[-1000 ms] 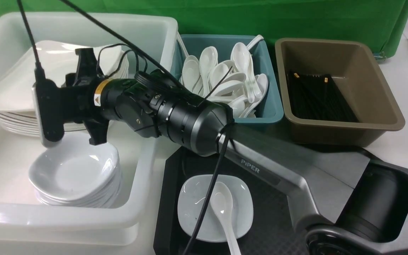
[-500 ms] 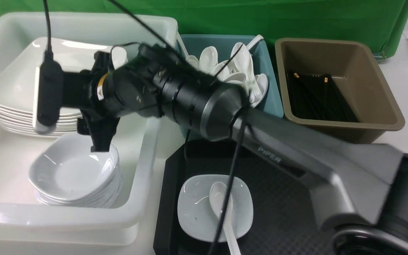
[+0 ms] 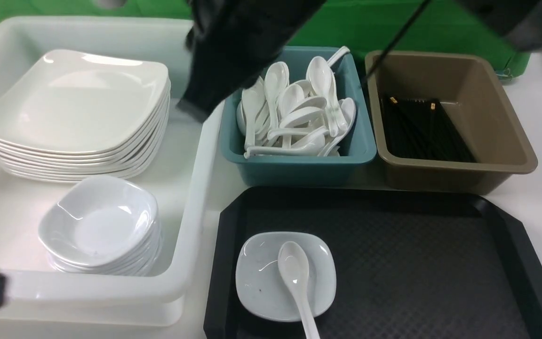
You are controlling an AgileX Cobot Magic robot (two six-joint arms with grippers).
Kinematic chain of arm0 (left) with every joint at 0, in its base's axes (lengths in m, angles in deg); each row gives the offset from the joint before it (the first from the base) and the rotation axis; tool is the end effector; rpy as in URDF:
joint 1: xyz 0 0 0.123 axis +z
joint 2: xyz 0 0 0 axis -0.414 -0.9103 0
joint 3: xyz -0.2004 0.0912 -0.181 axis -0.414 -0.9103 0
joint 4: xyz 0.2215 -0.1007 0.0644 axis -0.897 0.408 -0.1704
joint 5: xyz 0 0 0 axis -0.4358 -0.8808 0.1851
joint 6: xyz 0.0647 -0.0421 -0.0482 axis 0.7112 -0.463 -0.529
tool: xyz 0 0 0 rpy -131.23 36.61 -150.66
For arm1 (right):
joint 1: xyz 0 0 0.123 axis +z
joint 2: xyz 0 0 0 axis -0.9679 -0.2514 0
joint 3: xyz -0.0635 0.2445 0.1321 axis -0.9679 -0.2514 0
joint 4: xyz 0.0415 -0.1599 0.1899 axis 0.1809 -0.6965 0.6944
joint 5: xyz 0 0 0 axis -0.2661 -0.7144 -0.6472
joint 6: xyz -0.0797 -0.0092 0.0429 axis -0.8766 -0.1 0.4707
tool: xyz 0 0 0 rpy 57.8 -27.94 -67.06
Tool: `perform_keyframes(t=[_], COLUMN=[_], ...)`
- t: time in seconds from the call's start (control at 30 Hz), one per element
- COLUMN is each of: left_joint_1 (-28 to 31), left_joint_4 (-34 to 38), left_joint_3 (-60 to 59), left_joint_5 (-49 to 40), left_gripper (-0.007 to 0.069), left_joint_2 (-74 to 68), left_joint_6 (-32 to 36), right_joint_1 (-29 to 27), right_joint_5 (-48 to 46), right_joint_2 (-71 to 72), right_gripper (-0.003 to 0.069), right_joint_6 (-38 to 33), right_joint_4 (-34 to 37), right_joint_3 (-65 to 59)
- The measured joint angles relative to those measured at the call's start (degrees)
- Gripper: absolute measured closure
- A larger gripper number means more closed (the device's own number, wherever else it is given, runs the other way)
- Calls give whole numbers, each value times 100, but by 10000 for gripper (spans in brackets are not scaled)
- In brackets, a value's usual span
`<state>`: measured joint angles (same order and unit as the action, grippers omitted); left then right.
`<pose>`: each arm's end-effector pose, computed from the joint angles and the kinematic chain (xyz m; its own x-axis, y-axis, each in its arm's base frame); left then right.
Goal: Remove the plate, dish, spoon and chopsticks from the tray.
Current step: Use the left arm to grab a soup spoon from the plate
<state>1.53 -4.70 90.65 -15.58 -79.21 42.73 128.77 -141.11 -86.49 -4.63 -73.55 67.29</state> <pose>0.0699 -0.0384 0.3625 -0.4938 0.3357 -0.8022 0.5163 0.8555 0.0402 0.2521 0.3158 0.4506 -0.1194 -0.7110 -0.6930 -0.8107 0.4728 -0.3454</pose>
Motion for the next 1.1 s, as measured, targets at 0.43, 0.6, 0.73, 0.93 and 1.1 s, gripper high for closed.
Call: perform_keyframes(t=[0.43, 0.6, 0.73, 0.93, 1.1], left_joint_1=[-714, -1706, -2412, -2699, -2377], left_joint_4=[1077, 1123, 629, 0, -64], left_joint_3=[7, 328, 1042, 2388, 2990], left_joint_5=[832, 1354, 1383, 807, 461], left_gripper=[607, 607, 607, 540, 359], left_joint_2=[-3059, -4448, -5333, -6703, -7384], left_joint_6=[402, -207, -1211, -2159, -2643], right_joint_1=[-109, -116, -116, -116, -116], right_joint_5=[26, 128, 122, 128, 73], right_joint_2=[3997, 5458, 6242, 7182, 7706], right_gripper=[636, 628, 626, 624, 617], right_joint_6=[1913, 2437, 2528, 2538, 2538], right_joint_4=[-436, -448, -448, -448, -443], right_joint_3=[-4854, -6370, -6906, -7313, -7370])
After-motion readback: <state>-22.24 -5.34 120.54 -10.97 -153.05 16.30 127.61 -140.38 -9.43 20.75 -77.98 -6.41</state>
